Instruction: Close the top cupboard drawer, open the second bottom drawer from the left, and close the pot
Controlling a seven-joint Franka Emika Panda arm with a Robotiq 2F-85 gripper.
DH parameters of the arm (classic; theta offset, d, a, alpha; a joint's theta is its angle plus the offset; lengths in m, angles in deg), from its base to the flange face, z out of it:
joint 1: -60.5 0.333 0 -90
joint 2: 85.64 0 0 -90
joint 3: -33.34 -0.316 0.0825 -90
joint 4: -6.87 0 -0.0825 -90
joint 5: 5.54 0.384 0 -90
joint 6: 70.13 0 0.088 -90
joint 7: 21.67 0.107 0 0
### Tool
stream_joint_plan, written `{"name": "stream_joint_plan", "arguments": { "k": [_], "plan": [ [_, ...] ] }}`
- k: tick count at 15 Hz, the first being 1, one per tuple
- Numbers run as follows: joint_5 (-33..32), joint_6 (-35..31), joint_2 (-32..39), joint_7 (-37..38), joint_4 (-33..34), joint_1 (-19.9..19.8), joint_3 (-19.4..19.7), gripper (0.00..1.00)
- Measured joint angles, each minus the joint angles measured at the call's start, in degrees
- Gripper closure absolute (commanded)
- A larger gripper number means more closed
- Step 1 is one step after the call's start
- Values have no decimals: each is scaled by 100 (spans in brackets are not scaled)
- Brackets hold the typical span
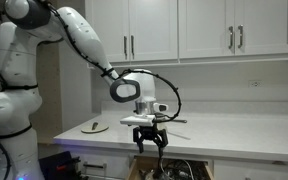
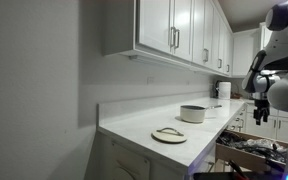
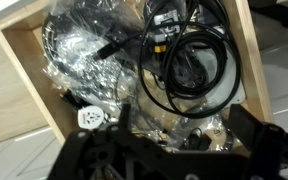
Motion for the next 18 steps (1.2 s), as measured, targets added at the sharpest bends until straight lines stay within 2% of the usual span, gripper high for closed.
{"name": "stream_joint_plan", "arguments": {
  "k": [7,10,13,18],
  "plan": [
    [-242,9,-6,-32,-191,1093,-961,0],
    [-181,74,-110,-52,-193,1373,-1236,0],
    [95,349,-345,-236,-193,1544,-1404,0],
    [266,696,-714,-361,-252,1770,-1432,0]
  ]
}}
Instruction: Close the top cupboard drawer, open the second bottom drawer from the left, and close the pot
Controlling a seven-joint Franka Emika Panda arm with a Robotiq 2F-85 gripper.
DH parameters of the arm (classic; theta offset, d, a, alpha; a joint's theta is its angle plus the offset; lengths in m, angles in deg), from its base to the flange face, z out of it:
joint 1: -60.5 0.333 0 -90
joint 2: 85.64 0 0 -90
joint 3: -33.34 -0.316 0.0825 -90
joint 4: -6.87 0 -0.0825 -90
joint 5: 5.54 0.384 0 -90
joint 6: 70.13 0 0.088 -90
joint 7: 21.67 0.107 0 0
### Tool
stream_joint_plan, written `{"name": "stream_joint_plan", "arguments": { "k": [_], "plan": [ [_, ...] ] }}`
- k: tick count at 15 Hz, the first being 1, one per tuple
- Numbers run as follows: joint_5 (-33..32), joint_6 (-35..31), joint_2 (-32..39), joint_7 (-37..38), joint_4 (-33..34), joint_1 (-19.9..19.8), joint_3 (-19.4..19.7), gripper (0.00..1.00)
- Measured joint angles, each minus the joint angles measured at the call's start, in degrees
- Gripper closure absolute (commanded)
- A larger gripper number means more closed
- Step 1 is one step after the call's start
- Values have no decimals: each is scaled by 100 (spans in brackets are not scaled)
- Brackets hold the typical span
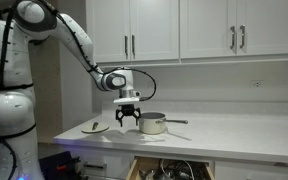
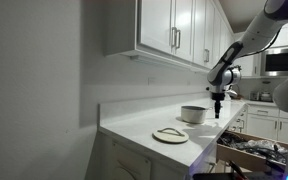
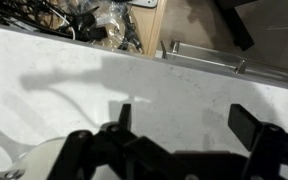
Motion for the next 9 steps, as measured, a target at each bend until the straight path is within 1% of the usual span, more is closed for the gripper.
{"name": "stream_joint_plan", "arguments": {
  "k": [5,7,9],
  "plan": [
    [-30,-6,-309,2,-390,247,-51,0],
    [-30,-73,-420,44,-610,389,-140,0],
    [-26,-166,-515,266,-826,561,-284,0]
  ]
}}
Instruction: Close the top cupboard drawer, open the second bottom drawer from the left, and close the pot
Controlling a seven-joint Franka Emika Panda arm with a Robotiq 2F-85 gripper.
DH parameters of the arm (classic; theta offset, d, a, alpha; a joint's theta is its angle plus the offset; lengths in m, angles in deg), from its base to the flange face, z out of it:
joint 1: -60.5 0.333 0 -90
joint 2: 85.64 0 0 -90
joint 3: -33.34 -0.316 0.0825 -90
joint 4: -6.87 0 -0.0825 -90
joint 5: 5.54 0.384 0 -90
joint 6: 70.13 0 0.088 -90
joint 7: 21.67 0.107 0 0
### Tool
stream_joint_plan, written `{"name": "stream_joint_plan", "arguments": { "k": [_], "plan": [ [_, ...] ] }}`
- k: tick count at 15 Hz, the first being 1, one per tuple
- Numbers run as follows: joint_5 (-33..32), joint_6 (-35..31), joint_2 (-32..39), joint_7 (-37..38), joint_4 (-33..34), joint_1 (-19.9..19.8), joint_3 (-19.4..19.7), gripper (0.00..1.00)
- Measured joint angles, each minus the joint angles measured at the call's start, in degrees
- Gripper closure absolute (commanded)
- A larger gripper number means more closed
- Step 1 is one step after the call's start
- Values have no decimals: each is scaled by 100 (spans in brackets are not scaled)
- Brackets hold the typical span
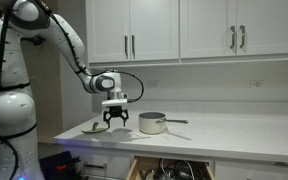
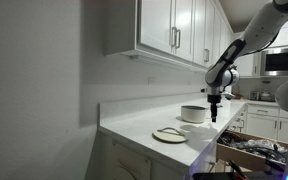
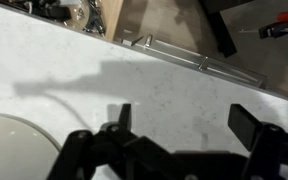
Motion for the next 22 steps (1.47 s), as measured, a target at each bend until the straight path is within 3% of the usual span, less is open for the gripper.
{"name": "stream_joint_plan", "arguments": {
  "k": [4,11,22],
  "plan": [
    [5,-145,-133,729,-219,425,-377,0],
    [-113,-154,-125,2176,-36,995,-982,0],
    [-191,-154,486,2673,455,1275,-1285,0]
  ]
}}
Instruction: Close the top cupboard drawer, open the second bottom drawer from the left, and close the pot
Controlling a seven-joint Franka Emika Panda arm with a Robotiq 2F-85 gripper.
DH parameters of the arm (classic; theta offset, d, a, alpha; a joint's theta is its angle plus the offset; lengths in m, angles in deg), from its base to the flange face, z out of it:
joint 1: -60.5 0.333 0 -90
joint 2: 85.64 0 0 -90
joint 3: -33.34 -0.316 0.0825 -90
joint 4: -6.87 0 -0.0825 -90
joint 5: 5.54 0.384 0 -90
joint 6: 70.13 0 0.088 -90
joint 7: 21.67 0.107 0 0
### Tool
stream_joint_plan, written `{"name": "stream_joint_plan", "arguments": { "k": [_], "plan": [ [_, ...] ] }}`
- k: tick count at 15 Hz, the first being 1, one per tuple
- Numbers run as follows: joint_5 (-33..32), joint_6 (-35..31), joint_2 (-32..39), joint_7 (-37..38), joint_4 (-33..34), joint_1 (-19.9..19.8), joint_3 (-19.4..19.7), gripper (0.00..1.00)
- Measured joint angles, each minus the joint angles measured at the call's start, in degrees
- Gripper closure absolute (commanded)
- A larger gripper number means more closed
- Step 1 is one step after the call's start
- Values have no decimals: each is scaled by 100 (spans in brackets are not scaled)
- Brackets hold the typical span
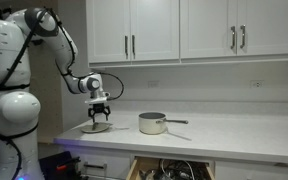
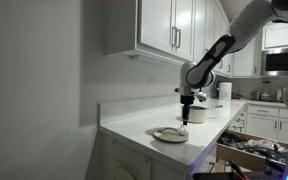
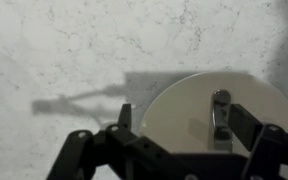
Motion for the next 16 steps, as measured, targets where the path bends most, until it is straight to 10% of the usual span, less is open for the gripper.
{"name": "stream_joint_plan", "arguments": {
  "k": [16],
  "plan": [
    [-548,-41,1045,701,725,328,-342,0]
  ]
}}
